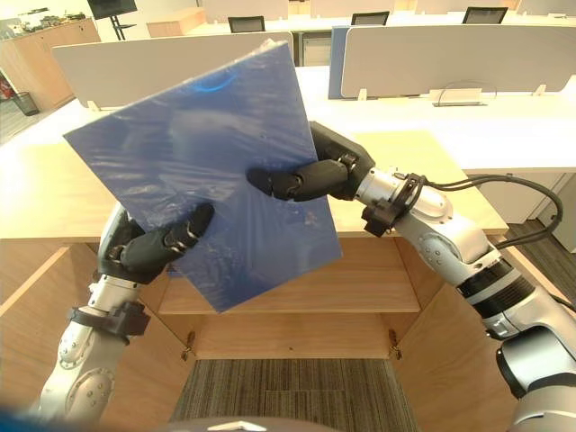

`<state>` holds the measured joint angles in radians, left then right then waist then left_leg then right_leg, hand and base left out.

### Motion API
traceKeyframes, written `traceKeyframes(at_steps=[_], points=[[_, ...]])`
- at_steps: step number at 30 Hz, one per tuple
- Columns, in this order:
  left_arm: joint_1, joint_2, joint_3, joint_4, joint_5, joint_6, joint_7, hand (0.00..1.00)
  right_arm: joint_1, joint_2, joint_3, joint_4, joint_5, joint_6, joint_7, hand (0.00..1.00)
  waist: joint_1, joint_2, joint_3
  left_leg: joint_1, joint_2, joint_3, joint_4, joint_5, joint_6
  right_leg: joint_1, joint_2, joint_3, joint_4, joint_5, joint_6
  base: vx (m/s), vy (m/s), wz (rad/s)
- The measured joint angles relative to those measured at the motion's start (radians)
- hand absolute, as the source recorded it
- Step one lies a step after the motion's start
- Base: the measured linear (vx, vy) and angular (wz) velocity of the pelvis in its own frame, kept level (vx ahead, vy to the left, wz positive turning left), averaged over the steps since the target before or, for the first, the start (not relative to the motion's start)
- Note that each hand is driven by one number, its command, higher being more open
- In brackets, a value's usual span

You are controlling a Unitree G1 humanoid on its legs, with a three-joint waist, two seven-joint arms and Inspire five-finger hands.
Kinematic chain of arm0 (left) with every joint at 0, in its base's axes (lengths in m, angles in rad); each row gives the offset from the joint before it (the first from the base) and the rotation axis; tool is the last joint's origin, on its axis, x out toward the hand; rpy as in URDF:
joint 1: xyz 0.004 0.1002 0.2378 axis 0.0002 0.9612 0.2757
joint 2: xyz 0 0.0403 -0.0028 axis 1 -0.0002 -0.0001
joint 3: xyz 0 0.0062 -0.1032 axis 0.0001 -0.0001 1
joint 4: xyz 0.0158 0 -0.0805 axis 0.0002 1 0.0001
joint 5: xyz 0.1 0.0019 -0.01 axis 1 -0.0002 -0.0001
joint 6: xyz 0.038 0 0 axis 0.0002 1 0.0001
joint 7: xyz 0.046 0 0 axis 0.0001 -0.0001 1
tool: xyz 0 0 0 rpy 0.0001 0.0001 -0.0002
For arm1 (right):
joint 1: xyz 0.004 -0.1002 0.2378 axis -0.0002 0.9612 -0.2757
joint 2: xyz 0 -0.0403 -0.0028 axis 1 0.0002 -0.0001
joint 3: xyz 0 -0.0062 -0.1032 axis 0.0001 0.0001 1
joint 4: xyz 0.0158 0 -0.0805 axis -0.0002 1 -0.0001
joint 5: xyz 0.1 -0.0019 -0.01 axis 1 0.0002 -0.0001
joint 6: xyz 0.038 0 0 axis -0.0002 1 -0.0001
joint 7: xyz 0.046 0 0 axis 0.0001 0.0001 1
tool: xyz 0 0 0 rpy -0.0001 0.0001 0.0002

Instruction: Walk over to the cabinet, pick up the folder, carry it to the office cabinet, place the folder inside the office cabinet, then close the office cabinet door

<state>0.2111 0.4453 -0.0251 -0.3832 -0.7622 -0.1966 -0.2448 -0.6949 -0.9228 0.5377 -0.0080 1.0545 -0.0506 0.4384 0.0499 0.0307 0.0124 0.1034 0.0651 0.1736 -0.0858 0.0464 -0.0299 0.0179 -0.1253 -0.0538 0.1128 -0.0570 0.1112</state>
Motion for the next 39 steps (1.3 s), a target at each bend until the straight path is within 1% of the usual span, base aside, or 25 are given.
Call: traceKeyframes(at_steps=[2,4,5,8,11,12,14,16,19,22,23,25,26,27,29,30,31,33,34,35,36,37,38,39], points=[[0.002,0.034,-0.031,0.009,-0.101,0.028,-0.066,1.00,0.000,-0.018,0.000,0.000,-0.009,0.001,-0.005,0.00,0.000,0.001,0.000,-0.002,-0.001,-0.002,0.000,0.000,0.000,0.000,-0.002,-0.002,-0.002,0.000,0.001,0.00,0.000,0.00],[0.002,0.048,-0.048,0.033,-0.158,0.046,-0.101,1.00,0.001,-0.022,-0.002,-0.002,-0.028,0.001,-0.005,0.00,-0.001,0.001,-0.001,-0.003,-0.001,-0.002,0.000,0.000,0.000,0.000,-0.002,-0.002,-0.003,0.000,0.001,0.00,0.000,0.00],[0.002,0.060,-0.051,0.055,-0.211,0.079,-0.135,1.00,0.009,-0.026,-0.002,-0.008,-0.038,0.004,-0.004,0.00,-0.002,0.001,-0.001,-0.004,-0.001,-0.002,0.000,0.000,0.000,-0.001,-0.001,-0.002,-0.004,0.000,0.001,0.00,0.000,0.00],[0.013,0.067,-0.066,0.077,-0.260,0.106,-0.182,1.00,0.025,-0.030,-0.008,-0.030,-0.057,0.011,-0.003,0.00,-0.002,0.001,-0.002,-0.006,-0.001,-0.002,0.000,0.000,0.000,-0.002,-0.001,-0.002,-0.005,0.000,0.001,0.00,0.000,0.00],[0.056,0.036,-0.073,0.095,-0.288,0.117,-0.251,1.00,0.078,-0.019,-0.067,-0.097,-0.118,0.025,-0.001,0.00,-0.001,-0.001,-0.006,-0.012,-0.001,-0.002,0.000,0.000,-0.001,-0.008,-0.001,-0.002,-0.007,0.000,0.001,0.00,0.000,0.00],[0.073,0.007,-0.076,0.104,-0.287,0.118,-0.263,1.00,0.104,-0.013,-0.089,-0.118,-0.141,0.029,0.001,0.00,0.001,-0.001,-0.009,-0.014,-0.001,-0.004,0.000,-0.001,-0.001,-0.008,-0.001,-0.004,-0.007,0.000,0.001,0.01,0.013,0.03],[0.102,-0.024,-0.079,0.119,-0.274,0.117,-0.277,1.00,0.130,0.010,-0.106,-0.126,-0.171,0.039,0.012,0.00,0.001,-0.002,-0.018,-0.016,-0.001,-0.008,0.000,-0.001,-0.001,-0.008,-0.001,-0.007,-0.009,0.000,0.001,0.00,0.010,0.05],[0.121,-0.031,-0.087,0.149,-0.253,0.116,-0.294,1.00,0.144,0.028,-0.112,-0.128,-0.203,0.052,0.023,0.00,0.000,-0.001,-0.020,-0.017,0.000,-0.013,0.000,-0.001,-0.001,-0.006,-0.001,-0.013,-0.010,0.000,0.001,-0.01,0.007,0.08],[0.168,-0.039,-0.111,0.227,-0.171,0.115,-0.331,1.00,0.170,0.038,-0.112,-0.164,-0.287,0.073,0.044,0.00,0.002,0.001,-0.026,-0.019,0.000,-0.017,0.000,-0.001,-0.001,-0.006,-0.001,-0.016,-0.010,0.000,0.001,-0.01,0.005,0.03],[0.213,-0.088,-0.133,0.340,-0.056,0.122,-0.338,1.00,0.210,0.072,-0.112,-0.176,-0.359,0.076,0.069,0.00,0.004,-0.001,-0.031,-0.020,0.000,-0.017,0.000,-0.001,-0.001,-0.008,-0.001,-0.016,-0.013,0.000,0.001,0.00,0.000,0.00],[0.226,-0.105,-0.135,0.386,-0.010,0.127,-0.330,1.00,0.232,0.096,-0.116,-0.176,-0.381,0.076,0.069,0.00,0.006,-0.001,-0.033,-0.022,0.000,-0.017,0.000,-0.001,-0.001,-0.012,-0.001,-0.016,-0.012,0.000,0.001,0.00,0.000,0.00],[0.240,-0.119,-0.135,0.440,0.019,0.134,-0.325,1.00,0.270,0.130,-0.117,-0.173,-0.398,0.076,0.069,0.00,0.006,-0.001,-0.036,-0.028,0.000,-0.017,0.000,-0.001,-0.001,-0.017,0.000,-0.016,-0.012,0.000,0.001,0.00,0.000,0.00],[0.250,-0.128,-0.134,0.476,0.084,0.134,-0.308,1.00,0.320,0.160,-0.118,-0.164,-0.427,0.077,0.067,0.00,0.010,-0.001,-0.036,-0.029,0.000,-0.017,0.000,-0.001,-0.001,-0.018,0.000,-0.016,-0.013,0.000,0.001,0.00,0.000,0.00],[0.254,-0.131,-0.132,0.490,0.114,0.133,-0.300,1.00,0.337,0.177,-0.118,-0.155,-0.442,0.079,0.067,0.00,0.012,0.000,-0.036,-0.029,0.000,-0.017,0.000,0.000,-0.001,-0.018,0.000,-0.016,-0.013,0.000,0.001,0.00,0.000,0.00],[0.256,-0.143,-0.122,0.533,0.241,0.136,-0.271,1.00,0.383,0.220,-0.113,-0.119,-0.508,0.093,0.068,0.00,0.018,0.001,-0.035,-0.029,0.000,-0.017,0.000,0.000,-0.001,-0.018,0.000,-0.016,-0.012,0.000,0.001,0.00,0.000,0.00],[0.256,-0.156,-0.110,0.552,0.350,0.142,-0.249,1.00,0.402,0.250,-0.111,-0.098,-0.548,0.103,0.070,0.00,0.022,0.001,-0.035,-0.028,0.000,-0.017,0.000,0.000,-0.001,-0.018,0.000,-0.015,-0.013,0.000,0.001,0.00,0.000,0.00],[0.254,-0.168,-0.101,0.570,0.395,0.141,-0.239,1.00,0.407,0.268,-0.106,-0.090,-0.560,0.105,0.073,0.00,0.022,0.001,-0.035,-0.028,0.001,-0.017,0.000,-0.001,-0.001,-0.018,0.000,-0.015,-0.013,0.000,0.001,0.00,0.000,0.00],[0.236,-0.252,-0.032,0.684,0.571,0.144,-0.201,1.00,0.420,0.320,-0.079,-0.082,-0.667,0.107,0.068,0.00,0.025,0.002,-0.037,-0.027,0.002,-0.017,0.002,-0.001,-0.001,-0.016,0.001,-0.015,-0.013,0.000,0.000,0.00,0.000,0.00],[0.230,-0.280,-0.007,0.711,0.618,0.145,-0.185,1.00,0.428,0.335,-0.078,-0.077,-0.688,0.106,0.063,0.00,0.029,0.001,-0.037,-0.027,0.002,-0.017,0.002,-0.001,-0.001,-0.016,0.001,-0.015,-0.013,0.000,0.000,0.00,0.000,0.00],[0.228,-0.338,0.044,0.760,0.697,0.146,-0.145,1.00,0.439,0.359,-0.069,-0.064,-0.738,0.106,0.052,0.00,0.033,-0.001,-0.035,-0.027,0.002,-0.018,0.003,-0.001,-0.001,-0.016,0.001,-0.016,-0.013,0.000,0.000,0.00,0.000,0.00],[0.227,-0.377,0.074,0.800,0.744,0.146,-0.106,1.00,0.440,0.377,-0.048,-0.047,-0.776,0.106,0.040,0.00,0.035,-0.002,-0.035,-0.028,0.002,-0.019,0.004,-0.001,-0.001,-0.015,0.001,-0.017,-0.013,0.000,0.000,0.00,0.000,0.00],[0.224,-0.388,0.081,0.823,0.761,0.146,-0.092,1.00,0.443,0.384,-0.037,-0.040,-0.789,0.106,0.035,0.00,0.037,-0.002,-0.035,-0.028,0.002,-0.019,0.005,-0.001,-0.001,-0.015,0.001,-0.017,-0.012,0.000,0.000,-0.01,0.006,0.03],[0.208,-0.402,0.092,0.885,0.773,0.146,-0.073,1.00,0.456,0.391,-0.026,-0.035,-0.814,0.106,0.029,0.00,0.048,-0.003,-0.034,-0.029,0.002,-0.022,0.005,-0.001,-0.001,-0.014,0.001,-0.019,-0.012,0.000,0.000,0.00,0.003,0.09],[0.189,-0.415,0.121,0.937,0.773,0.141,-0.047,1.00,0.459,0.396,-0.007,-0.029,-0.823,0.106,0.014,0.00,0.050,-0.005,-0.032,-0.032,0.003,-0.028,0.007,0.000,0.000,-0.013,0.000,-0.024,-0.012,0.000,0.000,-0.01,0.002,0.08]])
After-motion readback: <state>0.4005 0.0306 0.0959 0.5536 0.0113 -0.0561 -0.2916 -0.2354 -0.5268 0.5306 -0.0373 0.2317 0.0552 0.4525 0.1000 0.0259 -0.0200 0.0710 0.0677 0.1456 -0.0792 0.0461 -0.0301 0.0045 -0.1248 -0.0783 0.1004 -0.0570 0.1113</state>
